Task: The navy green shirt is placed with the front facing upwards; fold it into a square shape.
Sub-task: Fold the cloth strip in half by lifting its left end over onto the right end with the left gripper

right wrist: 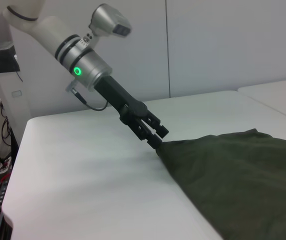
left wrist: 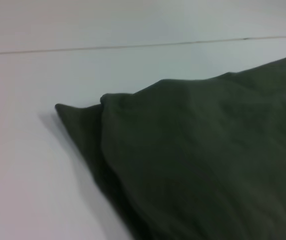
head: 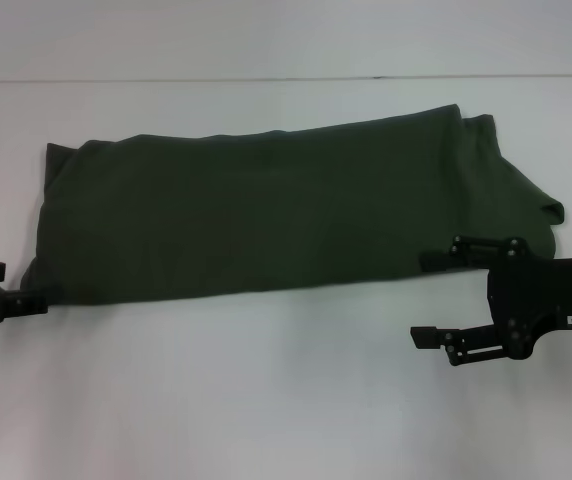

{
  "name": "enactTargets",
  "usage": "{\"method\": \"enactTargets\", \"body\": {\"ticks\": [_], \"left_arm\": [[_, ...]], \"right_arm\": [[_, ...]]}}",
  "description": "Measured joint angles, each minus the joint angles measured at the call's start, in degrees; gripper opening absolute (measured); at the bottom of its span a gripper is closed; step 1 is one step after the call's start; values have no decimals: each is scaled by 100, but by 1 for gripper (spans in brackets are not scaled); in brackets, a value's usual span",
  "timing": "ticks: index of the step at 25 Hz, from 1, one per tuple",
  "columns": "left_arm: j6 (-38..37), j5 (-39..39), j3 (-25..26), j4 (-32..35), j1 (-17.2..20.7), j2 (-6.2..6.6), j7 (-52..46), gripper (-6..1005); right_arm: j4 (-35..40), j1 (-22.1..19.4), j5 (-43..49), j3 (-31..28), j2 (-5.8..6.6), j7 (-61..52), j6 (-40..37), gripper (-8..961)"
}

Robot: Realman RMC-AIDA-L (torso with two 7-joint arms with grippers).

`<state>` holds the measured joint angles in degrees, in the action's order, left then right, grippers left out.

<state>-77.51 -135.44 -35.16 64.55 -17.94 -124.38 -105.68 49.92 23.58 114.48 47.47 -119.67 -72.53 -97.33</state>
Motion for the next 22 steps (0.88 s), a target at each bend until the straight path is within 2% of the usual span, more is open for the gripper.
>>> {"method": "enactTargets", "body": {"ticks": [13, 22], "left_arm": [[479, -250, -331, -248, -47, -7, 124, 933], [757, -403, -569, -446, -181, 18, -52, 886]], "right_arm": [[-76, 9, 5, -1, -4, 55, 67, 916], [-220, 16, -11, -2, -4, 172, 164, 916]]}}
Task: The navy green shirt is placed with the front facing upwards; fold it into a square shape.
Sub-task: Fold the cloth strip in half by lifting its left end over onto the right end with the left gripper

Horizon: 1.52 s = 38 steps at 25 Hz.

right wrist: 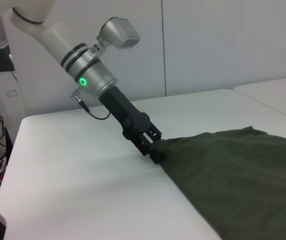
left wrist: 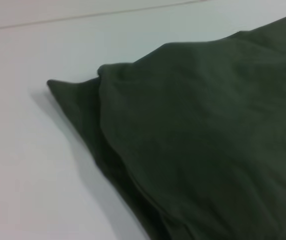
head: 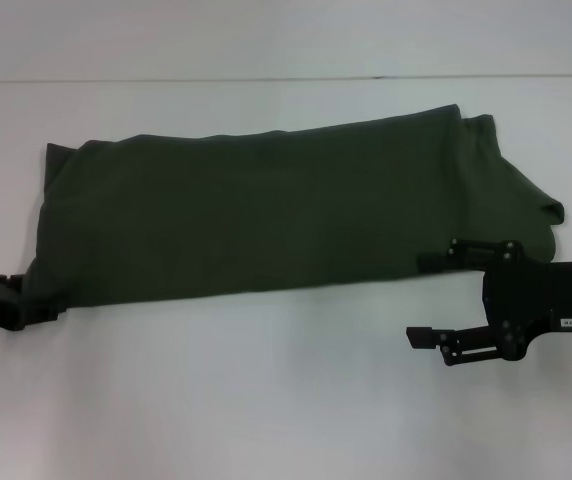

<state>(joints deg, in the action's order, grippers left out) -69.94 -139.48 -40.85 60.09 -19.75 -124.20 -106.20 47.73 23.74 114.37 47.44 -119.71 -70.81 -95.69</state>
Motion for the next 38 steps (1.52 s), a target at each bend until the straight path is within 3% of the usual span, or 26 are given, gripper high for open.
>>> {"method": "enactTargets", "body": {"ticks": [16, 22, 30, 37, 38], "left_arm": [[-194, 133, -98, 36, -89, -5, -118, 221], [-282, 151, -110, 44, -82, -8, -143, 17], [-482, 318, -108, 119, -180, 6, -146, 14], [-705, 494, -63, 354, -214, 18, -154, 15], [-721, 495, -61, 357, -225, 20, -155, 14]], "right_arm": [[-86, -33, -30, -55, -8, 136, 26, 915], [-148, -36, -39, -97, -9, 186, 82, 915], [-259, 1, -152, -686, 4, 146, 255, 880], [-307, 95, -77, -669, 5, 166, 477, 818], [-308, 98, -81, -670, 4, 182, 488, 773]]}}
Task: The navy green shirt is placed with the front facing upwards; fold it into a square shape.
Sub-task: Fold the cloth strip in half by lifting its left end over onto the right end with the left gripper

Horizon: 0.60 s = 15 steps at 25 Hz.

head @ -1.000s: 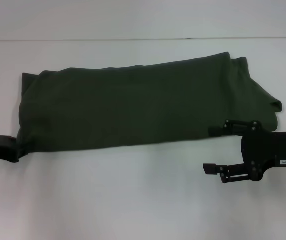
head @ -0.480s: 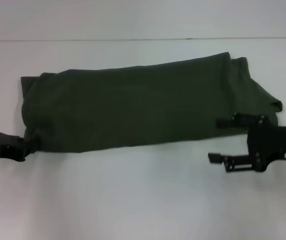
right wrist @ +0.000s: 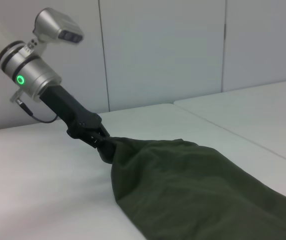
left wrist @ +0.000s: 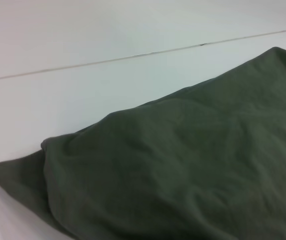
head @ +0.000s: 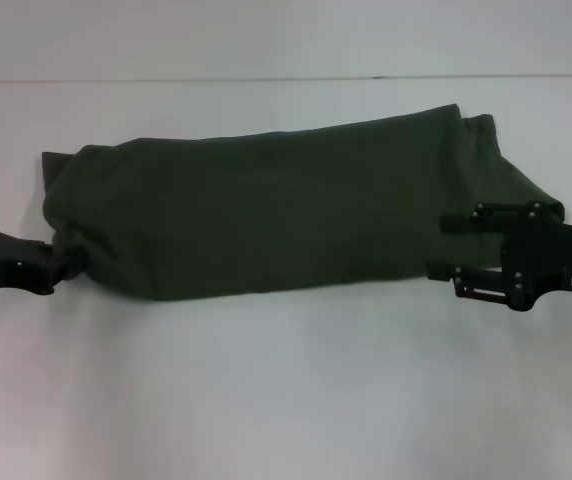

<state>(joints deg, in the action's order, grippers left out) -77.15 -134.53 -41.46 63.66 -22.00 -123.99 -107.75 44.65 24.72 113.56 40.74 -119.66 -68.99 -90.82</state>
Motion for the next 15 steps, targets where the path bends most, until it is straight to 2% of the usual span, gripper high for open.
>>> {"method": "enactTargets", "body": {"ticks": [4, 6, 13, 15], "left_arm": [[-122, 73, 42, 59, -49, 12, -51, 14], [-164, 108, 58, 82, -62, 16, -65, 14], [-713, 452, 381, 293, -413, 102, -383, 15], [-817, 517, 423, 353, -521, 139, -542, 15]], "right_arm": [[-5, 20, -141, -55, -4, 138, 166, 592], [-75, 44, -314, -35, -12, 262, 407, 544], [-1109, 428, -1193, -11, -47, 1429, 1779, 377], [-1479, 591, -1478, -8, -49, 1809, 2083, 280]]}}
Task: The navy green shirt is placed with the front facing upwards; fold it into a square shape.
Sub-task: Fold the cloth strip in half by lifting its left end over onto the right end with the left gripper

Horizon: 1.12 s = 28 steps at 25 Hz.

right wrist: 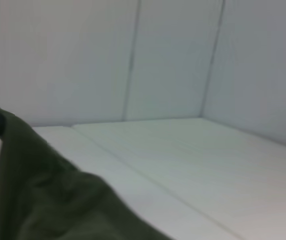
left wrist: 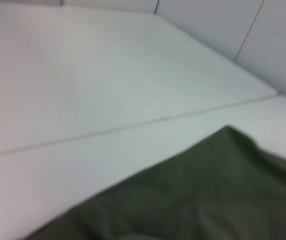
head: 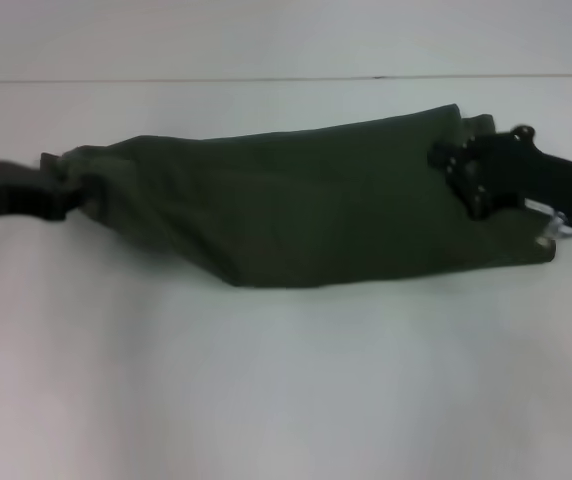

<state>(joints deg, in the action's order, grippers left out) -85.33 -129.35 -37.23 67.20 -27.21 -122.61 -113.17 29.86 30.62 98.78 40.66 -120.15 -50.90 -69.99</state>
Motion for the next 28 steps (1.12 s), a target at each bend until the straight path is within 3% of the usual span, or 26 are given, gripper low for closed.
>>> {"method": "enactTargets", "body": {"ticks": [3, 8, 15, 28], "left_arm": [[-138, 152, 28, 102, -135, 45, -183, 15], [-361, 479, 32, 298, -286, 130, -482, 14], [-524, 819, 9, 536, -415, 162, -808, 14], [-875, 1331, 2, 610, -634, 165, -973, 14]], "right_arm": [[-508, 235, -414, 0, 1, 540, 512, 134], [-1323, 692, -991, 5, -16, 1495, 1190, -1], [-2242, 1412, -1386, -4, -54, 2612, 1927, -1], [-2734, 1997, -1384, -11, -83, 3267, 2504, -1]]}}
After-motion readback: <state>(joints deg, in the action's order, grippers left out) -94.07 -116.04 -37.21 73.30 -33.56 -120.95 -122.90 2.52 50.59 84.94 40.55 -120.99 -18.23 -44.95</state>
